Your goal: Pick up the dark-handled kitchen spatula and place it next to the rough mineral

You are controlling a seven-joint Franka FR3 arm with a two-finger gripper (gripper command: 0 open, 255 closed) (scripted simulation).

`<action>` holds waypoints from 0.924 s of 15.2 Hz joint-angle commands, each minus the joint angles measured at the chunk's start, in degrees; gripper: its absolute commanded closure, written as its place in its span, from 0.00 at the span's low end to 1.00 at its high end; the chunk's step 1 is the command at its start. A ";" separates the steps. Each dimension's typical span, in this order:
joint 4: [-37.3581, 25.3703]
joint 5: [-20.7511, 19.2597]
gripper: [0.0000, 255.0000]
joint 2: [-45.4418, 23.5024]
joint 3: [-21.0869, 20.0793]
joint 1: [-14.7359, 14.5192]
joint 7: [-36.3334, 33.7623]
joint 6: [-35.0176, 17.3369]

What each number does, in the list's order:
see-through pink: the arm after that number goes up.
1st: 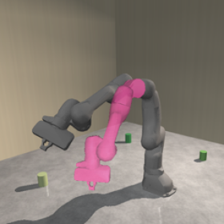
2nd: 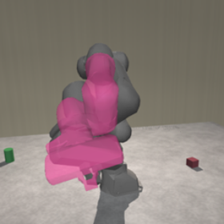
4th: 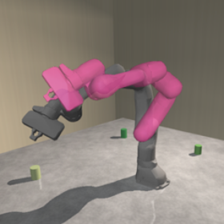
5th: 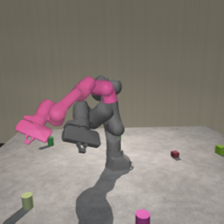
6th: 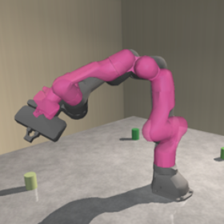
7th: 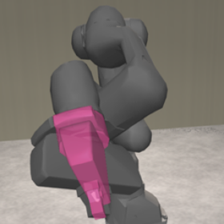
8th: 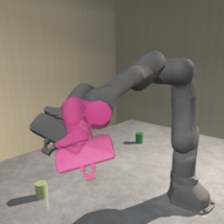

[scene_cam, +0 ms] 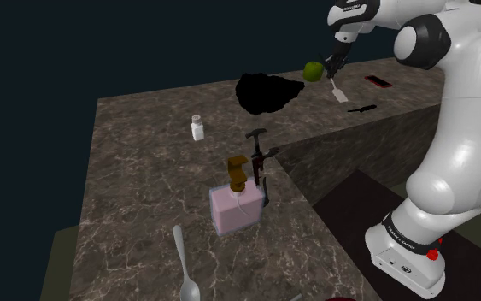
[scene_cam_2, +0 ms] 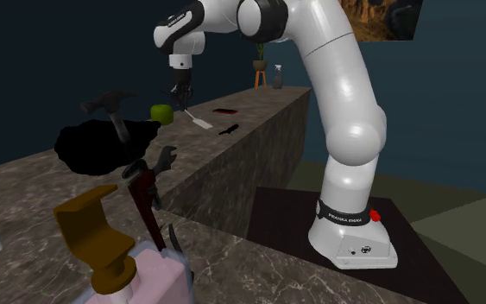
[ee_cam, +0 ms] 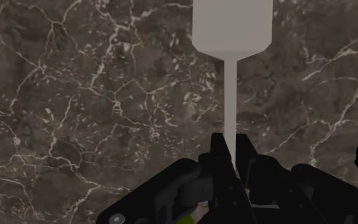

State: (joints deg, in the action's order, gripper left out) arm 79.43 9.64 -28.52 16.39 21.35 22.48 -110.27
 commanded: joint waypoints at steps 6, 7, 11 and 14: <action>3.87 0.47 1.00 -1.02 -0.24 -0.09 0.51 -4.87; 4.34 0.56 1.00 -1.23 -0.28 -0.09 0.58 -5.53; 6.04 0.92 1.00 -2.14 -0.48 -0.08 0.87 -8.11; 7.15 1.22 1.00 -2.95 -0.65 -0.05 1.10 -9.99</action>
State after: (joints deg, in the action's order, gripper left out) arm 85.91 10.76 -31.26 15.82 21.38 23.56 -119.37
